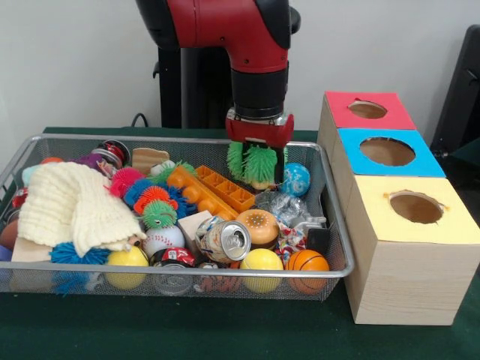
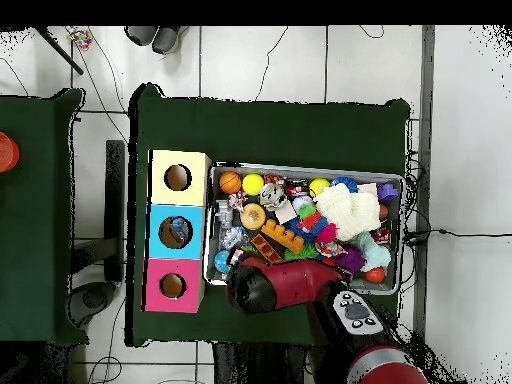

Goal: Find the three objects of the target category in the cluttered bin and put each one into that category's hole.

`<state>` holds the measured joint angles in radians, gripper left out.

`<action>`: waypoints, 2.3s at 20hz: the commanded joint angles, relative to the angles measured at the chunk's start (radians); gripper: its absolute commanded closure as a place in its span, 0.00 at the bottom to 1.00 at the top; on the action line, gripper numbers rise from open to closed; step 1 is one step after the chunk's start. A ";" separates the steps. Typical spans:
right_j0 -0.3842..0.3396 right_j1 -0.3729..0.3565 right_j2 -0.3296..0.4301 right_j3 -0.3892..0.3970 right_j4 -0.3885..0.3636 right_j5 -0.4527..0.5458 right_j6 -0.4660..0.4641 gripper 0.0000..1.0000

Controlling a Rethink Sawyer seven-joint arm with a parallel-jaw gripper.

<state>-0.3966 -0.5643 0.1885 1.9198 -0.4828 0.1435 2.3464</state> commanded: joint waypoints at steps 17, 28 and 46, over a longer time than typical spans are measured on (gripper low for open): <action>-0.197 0.264 0.373 -0.751 -0.088 0.617 -0.551 0.00; -0.153 0.346 0.204 -0.453 -0.313 0.272 -0.365 0.00; 0.068 0.239 -0.029 -0.144 -0.282 -0.097 -0.186 0.00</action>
<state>-0.3667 -0.3939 0.2116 1.6487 -0.7586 0.0250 2.0420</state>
